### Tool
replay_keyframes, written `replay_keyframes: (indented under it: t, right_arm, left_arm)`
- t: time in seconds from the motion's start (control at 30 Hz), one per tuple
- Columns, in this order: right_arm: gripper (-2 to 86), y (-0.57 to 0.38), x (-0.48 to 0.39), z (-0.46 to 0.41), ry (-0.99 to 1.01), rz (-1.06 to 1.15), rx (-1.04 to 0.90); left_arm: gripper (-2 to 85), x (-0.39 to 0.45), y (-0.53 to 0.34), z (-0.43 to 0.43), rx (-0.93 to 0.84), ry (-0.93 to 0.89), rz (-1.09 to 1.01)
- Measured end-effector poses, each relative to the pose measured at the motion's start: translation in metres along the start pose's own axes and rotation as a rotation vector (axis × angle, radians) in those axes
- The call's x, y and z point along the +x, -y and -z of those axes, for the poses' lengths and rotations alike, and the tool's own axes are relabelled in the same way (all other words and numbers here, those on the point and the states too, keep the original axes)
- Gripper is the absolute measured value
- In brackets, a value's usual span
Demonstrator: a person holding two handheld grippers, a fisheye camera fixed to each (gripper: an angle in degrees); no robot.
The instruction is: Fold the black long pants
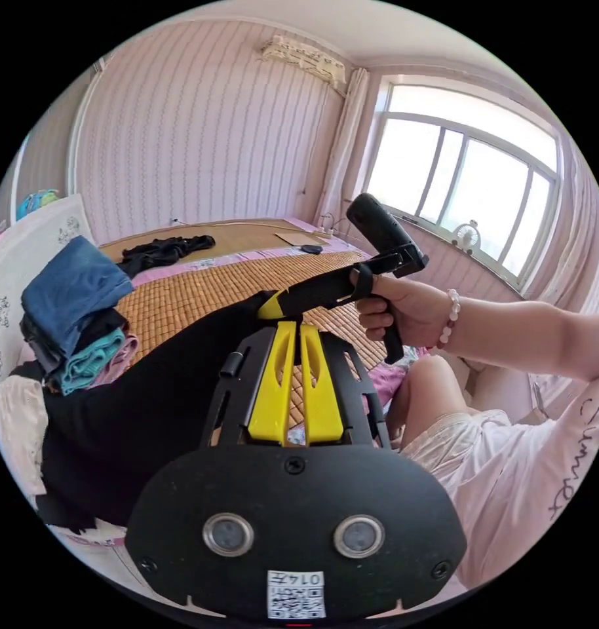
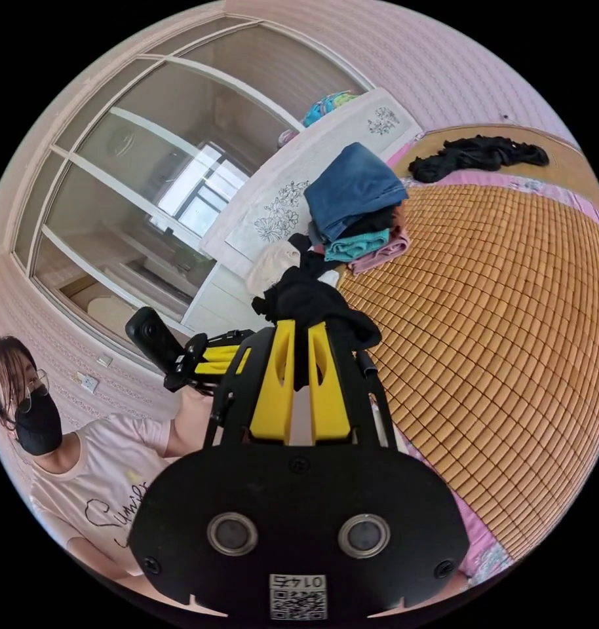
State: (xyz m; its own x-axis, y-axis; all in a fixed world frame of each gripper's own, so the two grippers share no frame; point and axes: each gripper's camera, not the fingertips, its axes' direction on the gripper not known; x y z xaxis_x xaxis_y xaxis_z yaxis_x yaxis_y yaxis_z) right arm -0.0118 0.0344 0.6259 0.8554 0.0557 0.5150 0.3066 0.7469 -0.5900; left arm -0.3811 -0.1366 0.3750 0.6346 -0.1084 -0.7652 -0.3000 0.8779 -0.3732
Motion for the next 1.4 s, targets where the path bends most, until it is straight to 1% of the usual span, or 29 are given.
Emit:
replay_keyframes:
  t: [0.07, 0.17, 0.33, 0.4, 0.43, 0.47, 0.5, 0.53, 0.57, 0.6, 0.63, 0.67, 0.7, 0.73, 0.77, 0.83, 0.9, 0.97, 1.0, 1.03, 1.07, 1.1, 1.13, 1.17, 1.2, 1.27, 1.3, 1.37, 1.4]
  right_arm:
    - [1.5, -0.042, 0.033, 0.038, -0.042, -0.074, 0.025]
    - [1.5, -0.095, 0.069, 0.075, -0.117, -0.16, 0.027]
    - [1.5, -0.168, 0.109, 0.144, -0.097, -0.272, 0.164]
    - [1.6, -0.183, 0.113, 0.171, -0.074, -0.268, 0.225]
    - [1.7, -0.193, 0.11, 0.19, -0.097, -0.251, 0.268]
    - [1.9, -0.206, 0.107, 0.207, -0.173, -0.251, 0.314]
    - [1.9, -0.213, 0.107, 0.216, -0.219, -0.262, 0.331]
    - [2.2, -0.229, 0.114, 0.229, -0.309, -0.3, 0.334]
    - [2.4, -0.246, 0.129, 0.237, -0.404, -0.36, 0.291]
    - [2.5, -0.256, 0.14, 0.24, -0.441, -0.411, 0.255]
    - [2.8, -0.273, 0.158, 0.244, -0.49, -0.508, 0.19]
    - [2.9, -0.289, 0.17, 0.247, -0.527, -0.567, 0.161]
    - [2.9, -0.296, 0.172, 0.249, -0.54, -0.582, 0.161]
    - [2.9, -0.305, 0.174, 0.252, -0.557, -0.59, 0.17]
    - [2.9, -0.308, 0.172, 0.253, -0.561, -0.573, 0.167]
    - [3.1, -0.303, 0.165, 0.251, -0.574, -0.544, 0.132]
    - [3.7, -0.289, 0.151, 0.242, -0.641, -0.48, 0.084]
    - [5.3, -0.268, 0.127, 0.217, -0.785, -0.377, -0.015]
    - [5.8, -0.263, 0.122, 0.212, -0.834, -0.363, -0.034]
    - [7.1, -0.258, 0.112, 0.208, -0.929, -0.369, -0.006]
    - [8.0, -0.259, 0.103, 0.212, -0.944, -0.403, 0.126]
    - [8.2, -0.26, 0.1, 0.214, -0.902, -0.405, 0.178]
    - [8.6, -0.258, 0.097, 0.213, -0.758, -0.375, 0.219]
    - [8.9, -0.253, 0.098, 0.204, -0.666, -0.36, 0.203]
    - [9.2, -0.25, 0.098, 0.198, -0.651, -0.351, 0.178]
    - [10.9, -0.237, 0.108, 0.16, -0.712, -0.316, -0.012]
    - [11.4, -0.235, 0.113, 0.151, -0.731, -0.315, -0.067]
    - [12.3, -0.231, 0.141, 0.117, -0.777, -0.342, -0.302]
    - [12.0, -0.232, 0.148, 0.111, -0.791, -0.359, -0.355]
  left_arm:
    - [-1.0, 0.027, 0.012, -0.049, -0.076, -0.079, -0.021]
    - [-1.0, 0.067, 0.017, -0.112, -0.195, -0.127, -0.077]
    - [-1.0, 0.118, 0.028, -0.184, -0.247, -0.227, -0.126]
    - [-0.9, 0.136, 0.041, -0.197, -0.25, -0.241, -0.183]
    - [-0.9, 0.148, 0.049, -0.199, -0.235, -0.246, -0.264]
    - [-0.8, 0.154, 0.054, -0.199, -0.23, -0.258, -0.32]
    - [-0.8, 0.154, 0.055, -0.198, -0.233, -0.261, -0.333]
    - [-0.6, 0.15, 0.052, -0.197, -0.234, -0.24, -0.345]
    - [-0.3, 0.141, 0.043, -0.197, -0.231, -0.184, -0.349]
    - [0.0, 0.136, 0.037, -0.198, -0.234, -0.145, -0.341]
    - [0.7, 0.122, 0.021, -0.202, -0.253, -0.066, -0.305]
    - [2.0, 0.105, 0.002, -0.209, -0.283, 0.001, -0.239]
    - [2.6, 0.096, -0.008, -0.213, -0.305, 0.032, -0.199]
    - [5.8, 0.081, -0.028, -0.22, -0.358, 0.078, -0.122]
    - [8.1, 0.069, -0.047, -0.228, -0.418, 0.1, -0.06]
    - [9.5, 0.054, -0.072, -0.238, -0.477, 0.117, 0.038]
    - [10.3, 0.043, -0.088, -0.245, -0.484, 0.133, 0.121]
    - [10.6, 0.035, -0.094, -0.255, -0.47, 0.168, 0.175]
    - [10.6, 0.033, -0.092, -0.257, -0.459, 0.175, 0.182]
    - [10.5, 0.03, -0.087, -0.261, -0.432, 0.185, 0.189]
    - [10.2, 0.026, -0.08, -0.265, -0.408, 0.196, 0.186]
    - [10.0, 0.024, -0.076, -0.267, -0.396, 0.205, 0.184]
    - [9.6, 0.019, -0.069, -0.273, -0.38, 0.228, 0.182]
    - [9.2, 0.014, -0.062, -0.279, -0.369, 0.26, 0.189]
    - [9.2, 0.011, -0.059, -0.281, -0.359, 0.269, 0.195]
    - [9.7, 0.001, -0.05, -0.294, -0.319, 0.272, 0.215]
    - [9.9, -0.002, -0.05, -0.299, -0.322, 0.271, 0.22]
    - [10.4, -0.012, -0.054, -0.326, -0.418, 0.254, 0.255]
    - [10.3, -0.013, -0.057, -0.333, -0.45, 0.248, 0.258]
